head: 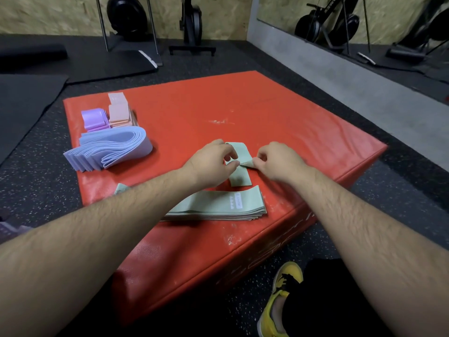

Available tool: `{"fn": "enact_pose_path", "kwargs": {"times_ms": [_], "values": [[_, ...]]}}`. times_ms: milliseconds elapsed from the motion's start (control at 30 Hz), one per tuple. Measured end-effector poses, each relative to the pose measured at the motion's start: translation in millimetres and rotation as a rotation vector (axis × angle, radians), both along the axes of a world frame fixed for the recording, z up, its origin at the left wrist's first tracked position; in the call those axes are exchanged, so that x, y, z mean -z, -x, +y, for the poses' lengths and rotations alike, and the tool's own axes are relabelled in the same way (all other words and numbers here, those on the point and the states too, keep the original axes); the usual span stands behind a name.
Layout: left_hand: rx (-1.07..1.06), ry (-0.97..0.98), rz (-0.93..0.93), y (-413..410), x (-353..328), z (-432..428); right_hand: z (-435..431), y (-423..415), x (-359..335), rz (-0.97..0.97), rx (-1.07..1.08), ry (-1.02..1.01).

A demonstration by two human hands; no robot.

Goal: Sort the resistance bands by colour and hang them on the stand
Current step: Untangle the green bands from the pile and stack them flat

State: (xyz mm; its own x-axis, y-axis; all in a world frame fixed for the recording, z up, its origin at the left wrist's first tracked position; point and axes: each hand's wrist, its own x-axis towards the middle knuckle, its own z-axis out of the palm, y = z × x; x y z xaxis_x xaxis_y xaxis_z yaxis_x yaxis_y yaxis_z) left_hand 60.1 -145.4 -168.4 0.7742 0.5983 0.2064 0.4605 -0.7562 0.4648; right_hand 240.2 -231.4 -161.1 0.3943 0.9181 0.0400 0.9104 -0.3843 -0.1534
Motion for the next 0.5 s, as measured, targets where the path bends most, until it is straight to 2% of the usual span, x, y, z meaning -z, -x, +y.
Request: {"fn": "enact_pose_path", "kwargs": {"times_ms": [100,300,367,500], "values": [[-0.070,0.090,-0.097,-1,-9,-1,10,14,-15,0.206,0.017,-0.194],[-0.156,0.502,-0.463,12,-25,0,19,60,-43,0.682,-0.039,-0.361],[-0.144,0.495,-0.498,22,-30,1,22,71,-46,0.843,-0.048,-0.379],[-0.179,0.349,-0.469,44,-31,11,33,86,-48,0.997,-0.101,-0.336]]}}
